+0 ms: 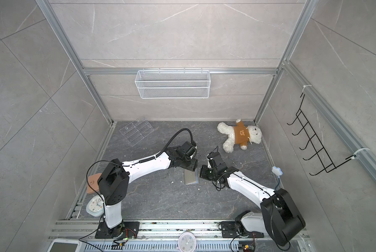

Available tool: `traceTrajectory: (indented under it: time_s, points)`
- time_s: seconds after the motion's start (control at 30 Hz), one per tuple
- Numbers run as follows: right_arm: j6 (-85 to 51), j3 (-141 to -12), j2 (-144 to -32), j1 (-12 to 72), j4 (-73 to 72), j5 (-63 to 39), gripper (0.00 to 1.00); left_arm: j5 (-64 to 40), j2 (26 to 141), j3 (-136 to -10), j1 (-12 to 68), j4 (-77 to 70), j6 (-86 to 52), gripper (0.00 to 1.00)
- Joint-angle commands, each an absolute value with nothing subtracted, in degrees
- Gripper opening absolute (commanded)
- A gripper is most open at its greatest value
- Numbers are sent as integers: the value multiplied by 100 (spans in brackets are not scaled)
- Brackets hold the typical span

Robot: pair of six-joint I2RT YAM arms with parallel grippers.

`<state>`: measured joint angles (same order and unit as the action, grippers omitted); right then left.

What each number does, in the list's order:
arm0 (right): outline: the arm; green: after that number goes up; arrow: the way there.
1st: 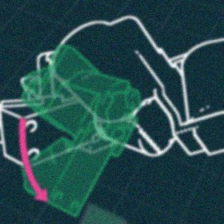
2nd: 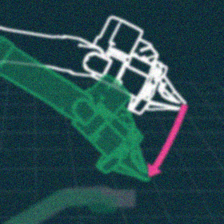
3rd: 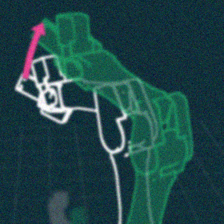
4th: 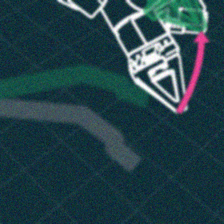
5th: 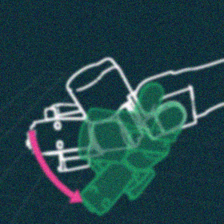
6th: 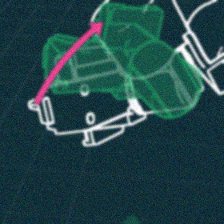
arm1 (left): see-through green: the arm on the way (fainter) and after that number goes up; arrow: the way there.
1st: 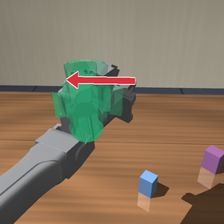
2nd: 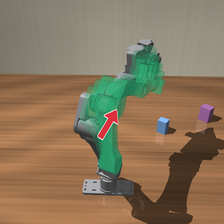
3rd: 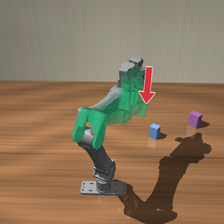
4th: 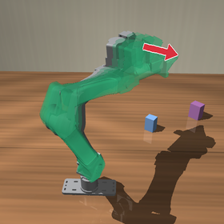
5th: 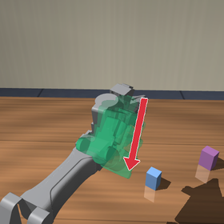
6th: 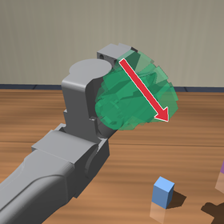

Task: Take the credit cards out of the card holder
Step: Move the card holder to the center of the table.

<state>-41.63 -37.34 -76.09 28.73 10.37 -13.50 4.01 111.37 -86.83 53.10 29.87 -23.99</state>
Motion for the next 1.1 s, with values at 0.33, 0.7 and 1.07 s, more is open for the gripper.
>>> traceTrajectory:
  time_s: [0.33, 0.7, 1.07]
  points:
    - [-4694, -3267, -8399, 2898, -362, -1758, 5, 442, 11824, -9452, 5315, 4057, -1767, 57]
    - [-4785, -3179, -8774, 2971, -648, -1641, 2, 559, 11992, -9592, 5309, 4324, -1622, 61]
    - [-4834, -3083, -8916, 3032, -853, -1595, 2, 475, 12104, -9809, 5318, 4337, -1945, 69]
